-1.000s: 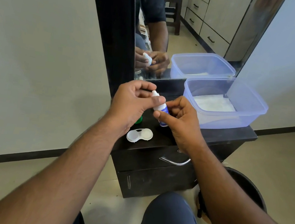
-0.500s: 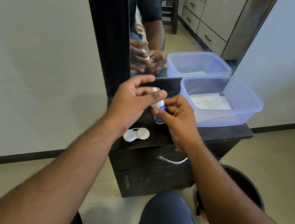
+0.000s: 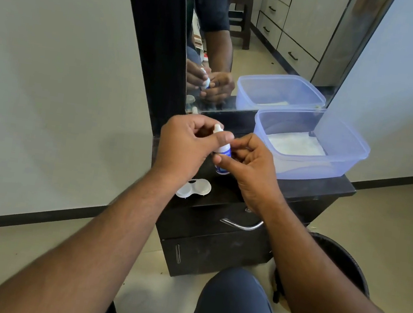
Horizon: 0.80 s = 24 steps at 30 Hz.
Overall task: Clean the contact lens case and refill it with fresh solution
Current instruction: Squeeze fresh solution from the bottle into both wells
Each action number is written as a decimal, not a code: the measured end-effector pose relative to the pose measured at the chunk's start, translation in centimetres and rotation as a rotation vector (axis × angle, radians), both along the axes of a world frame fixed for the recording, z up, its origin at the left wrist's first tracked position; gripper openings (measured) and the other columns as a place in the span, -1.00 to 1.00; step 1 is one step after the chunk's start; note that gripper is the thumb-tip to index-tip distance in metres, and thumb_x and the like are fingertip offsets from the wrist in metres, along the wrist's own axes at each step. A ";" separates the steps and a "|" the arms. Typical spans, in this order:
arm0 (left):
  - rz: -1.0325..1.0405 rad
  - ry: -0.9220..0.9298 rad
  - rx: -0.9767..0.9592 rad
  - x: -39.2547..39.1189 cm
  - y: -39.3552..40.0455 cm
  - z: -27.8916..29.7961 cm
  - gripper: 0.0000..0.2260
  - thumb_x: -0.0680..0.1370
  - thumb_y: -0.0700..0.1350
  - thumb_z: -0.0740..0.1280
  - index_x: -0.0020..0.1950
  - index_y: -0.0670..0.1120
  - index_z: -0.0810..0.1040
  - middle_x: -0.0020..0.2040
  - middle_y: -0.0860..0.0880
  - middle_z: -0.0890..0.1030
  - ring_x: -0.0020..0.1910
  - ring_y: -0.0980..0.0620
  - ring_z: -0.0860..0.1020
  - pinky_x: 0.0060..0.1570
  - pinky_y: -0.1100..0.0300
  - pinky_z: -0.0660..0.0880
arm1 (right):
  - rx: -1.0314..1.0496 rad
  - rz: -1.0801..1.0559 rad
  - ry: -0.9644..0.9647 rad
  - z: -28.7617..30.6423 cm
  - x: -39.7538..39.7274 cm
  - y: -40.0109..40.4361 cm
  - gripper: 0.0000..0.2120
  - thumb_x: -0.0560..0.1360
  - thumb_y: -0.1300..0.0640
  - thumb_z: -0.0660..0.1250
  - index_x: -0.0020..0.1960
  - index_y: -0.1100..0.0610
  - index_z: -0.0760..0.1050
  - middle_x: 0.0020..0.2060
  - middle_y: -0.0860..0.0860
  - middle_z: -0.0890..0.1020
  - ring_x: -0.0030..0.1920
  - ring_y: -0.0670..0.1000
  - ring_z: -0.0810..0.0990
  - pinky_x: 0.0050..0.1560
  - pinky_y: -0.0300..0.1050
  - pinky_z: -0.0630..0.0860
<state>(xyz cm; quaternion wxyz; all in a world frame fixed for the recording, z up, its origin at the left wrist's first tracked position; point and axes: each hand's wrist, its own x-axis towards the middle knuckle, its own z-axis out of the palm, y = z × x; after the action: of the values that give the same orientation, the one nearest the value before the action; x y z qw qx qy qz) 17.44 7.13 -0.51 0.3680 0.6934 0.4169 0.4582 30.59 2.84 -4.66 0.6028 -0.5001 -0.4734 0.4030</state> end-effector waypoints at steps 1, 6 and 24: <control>0.010 0.002 0.004 0.0 0.0 0.1 -0.82 0.42 -0.08 0.51 -0.02 -0.10 0.68 -0.18 0.02 0.70 -0.20 0.12 0.66 -0.19 0.28 0.59 | 0.008 -0.005 0.013 0.1 -0.1 0.0 -0.70 0.36 0.30 0.50 0.01 0.20 0.46 -0.05 0.14 0.69 -0.02 0.05 0.69 -0.02 -0.02 0.63; 0.045 -0.058 -0.007 0.0 0.0 0.1 -0.79 0.39 -0.12 0.53 -0.02 -0.10 0.64 -0.23 0.01 0.69 -0.25 0.12 0.67 -0.27 0.28 0.59 | 0.017 -0.031 -0.082 -0.2 -0.5 0.1 -0.62 0.33 0.27 0.55 0.07 0.17 0.49 -0.07 0.09 0.68 -0.04 0.04 0.68 -0.03 -0.03 0.63; -0.084 -0.039 0.027 -0.1 0.5 0.8 -0.82 0.40 -0.20 0.52 -0.02 -0.14 0.65 -0.17 0.04 0.68 -0.20 0.17 0.67 -0.21 0.35 0.57 | -0.003 0.081 -0.070 -0.2 0.1 -0.1 -0.67 0.42 0.31 0.44 0.16 0.21 0.52 -0.02 0.12 0.67 0.02 0.04 0.66 0.02 -0.13 0.59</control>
<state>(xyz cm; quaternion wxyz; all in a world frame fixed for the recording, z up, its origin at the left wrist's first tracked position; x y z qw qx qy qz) 17.32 7.59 0.24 0.3854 0.7062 0.3739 0.4614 30.67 2.78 -4.83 0.5685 -0.4952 -0.5134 0.4098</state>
